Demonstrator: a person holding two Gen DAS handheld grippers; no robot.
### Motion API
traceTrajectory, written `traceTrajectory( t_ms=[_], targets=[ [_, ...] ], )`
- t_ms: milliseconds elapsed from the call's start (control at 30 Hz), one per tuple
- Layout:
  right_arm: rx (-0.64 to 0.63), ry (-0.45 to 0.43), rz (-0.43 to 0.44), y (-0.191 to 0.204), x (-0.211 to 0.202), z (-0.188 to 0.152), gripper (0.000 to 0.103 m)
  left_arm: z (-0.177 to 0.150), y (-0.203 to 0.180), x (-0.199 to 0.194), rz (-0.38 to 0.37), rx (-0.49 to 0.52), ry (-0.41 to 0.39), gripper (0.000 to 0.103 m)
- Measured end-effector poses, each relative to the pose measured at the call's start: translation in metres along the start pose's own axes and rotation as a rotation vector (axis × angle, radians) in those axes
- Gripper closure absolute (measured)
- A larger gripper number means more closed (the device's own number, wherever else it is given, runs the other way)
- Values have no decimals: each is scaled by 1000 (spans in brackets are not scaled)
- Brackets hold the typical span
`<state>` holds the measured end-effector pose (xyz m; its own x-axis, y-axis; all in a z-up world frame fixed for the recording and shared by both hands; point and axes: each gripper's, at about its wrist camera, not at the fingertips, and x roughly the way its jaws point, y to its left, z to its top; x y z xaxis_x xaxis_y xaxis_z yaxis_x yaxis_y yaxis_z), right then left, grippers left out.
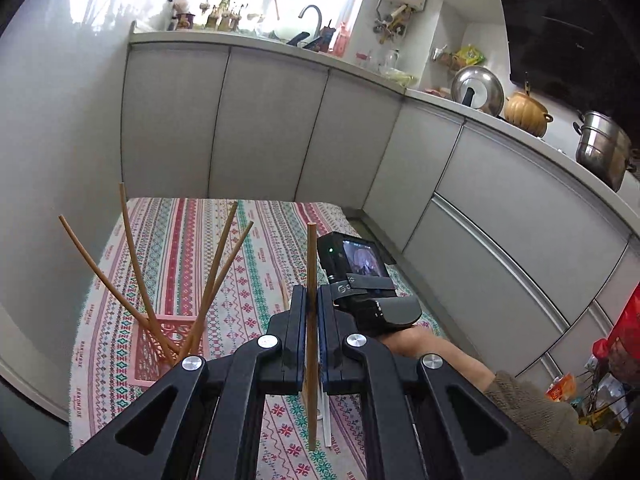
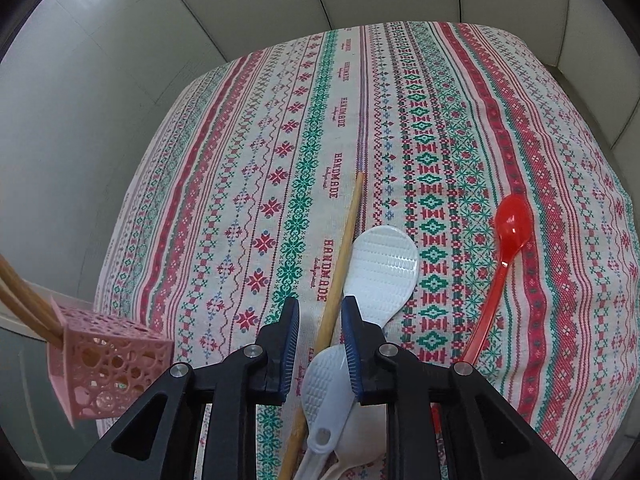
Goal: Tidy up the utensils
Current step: 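Close the right tool on the last chopstick while the left tool holds its chopstick, then carry both held chopsticks upright toward the pink basket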
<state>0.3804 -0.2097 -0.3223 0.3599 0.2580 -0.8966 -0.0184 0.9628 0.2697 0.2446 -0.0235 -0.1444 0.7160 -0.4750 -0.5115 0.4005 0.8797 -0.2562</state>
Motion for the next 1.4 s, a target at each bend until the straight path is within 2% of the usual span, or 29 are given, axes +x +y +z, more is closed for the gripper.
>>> traceTrajectory(
  t_ms=[200,300,500,633,1000,1400],
  targets=[
    [-24,18,-67,9,15,1,93,2,3,-12,-6,3,-26,98],
    [-39,-5,-84,13,12,-1,95,3,4,-15,-5,0,-33,98],
    [22,-140,21,5,-40,4,96,6,3,-27,-2,11,-65,98],
    [39,-203,55,2,-70,0,96,9,4,-32,-3,6,-77,98],
    [1,-337,51,13,-139,-20,96,13,4,-50,10,21,-117,98],
    [-12,-459,28,9,-193,-35,96,25,31,-77,54,-56,-195,98]
  ],
)
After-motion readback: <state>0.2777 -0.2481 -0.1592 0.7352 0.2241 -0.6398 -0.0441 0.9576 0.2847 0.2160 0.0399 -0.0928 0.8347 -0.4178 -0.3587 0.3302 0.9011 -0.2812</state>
